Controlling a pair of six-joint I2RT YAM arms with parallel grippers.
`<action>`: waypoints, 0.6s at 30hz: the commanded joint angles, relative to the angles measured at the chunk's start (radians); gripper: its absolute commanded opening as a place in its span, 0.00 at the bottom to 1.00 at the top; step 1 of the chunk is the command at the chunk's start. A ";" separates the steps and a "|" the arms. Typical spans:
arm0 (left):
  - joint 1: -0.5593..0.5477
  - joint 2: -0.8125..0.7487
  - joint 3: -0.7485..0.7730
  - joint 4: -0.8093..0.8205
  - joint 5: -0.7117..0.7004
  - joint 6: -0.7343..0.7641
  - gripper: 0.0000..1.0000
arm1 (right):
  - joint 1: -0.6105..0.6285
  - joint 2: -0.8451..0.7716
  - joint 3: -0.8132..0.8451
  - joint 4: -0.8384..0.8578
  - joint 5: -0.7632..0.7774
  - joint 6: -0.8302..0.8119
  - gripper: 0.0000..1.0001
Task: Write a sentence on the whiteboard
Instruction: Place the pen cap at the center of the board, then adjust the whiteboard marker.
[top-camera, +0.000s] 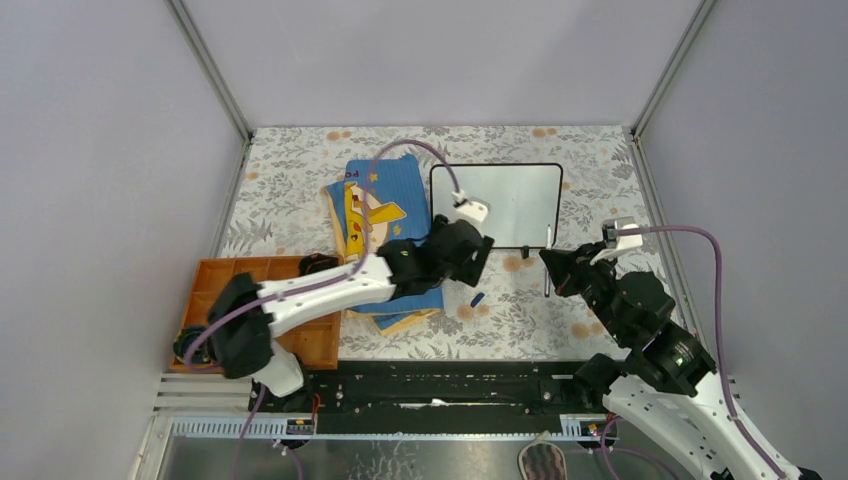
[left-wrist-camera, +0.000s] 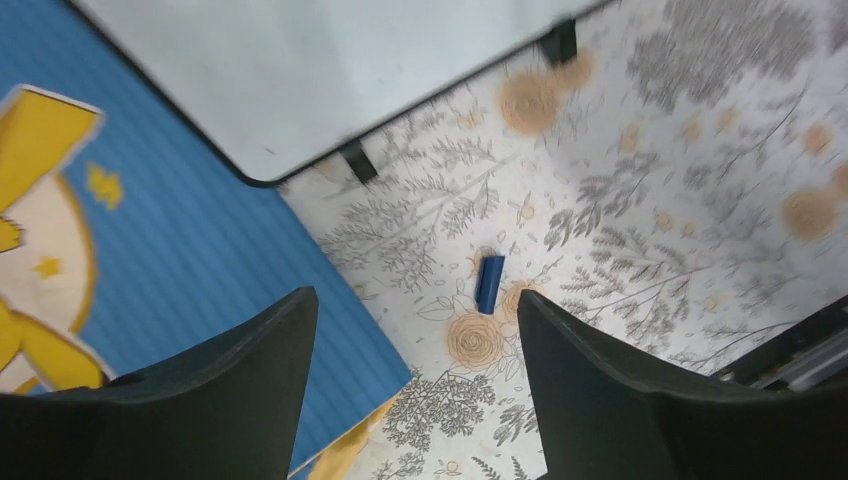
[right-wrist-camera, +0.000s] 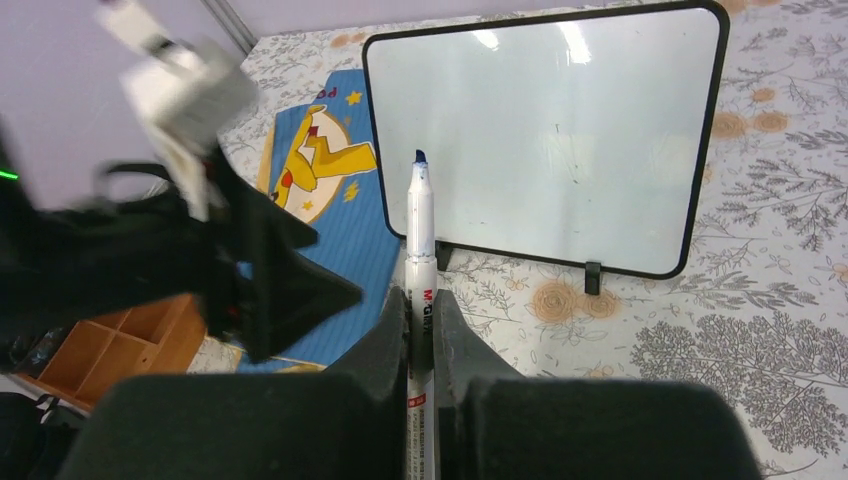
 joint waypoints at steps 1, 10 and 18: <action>0.002 -0.201 -0.068 0.106 -0.162 0.007 0.83 | -0.002 0.039 0.065 0.041 -0.057 -0.040 0.00; 0.201 -0.633 -0.418 0.702 0.491 0.042 0.98 | -0.002 0.241 0.169 0.177 -0.476 -0.075 0.00; 0.406 -0.748 -0.551 1.045 0.948 -0.243 0.99 | -0.002 0.399 0.230 0.394 -0.808 0.020 0.00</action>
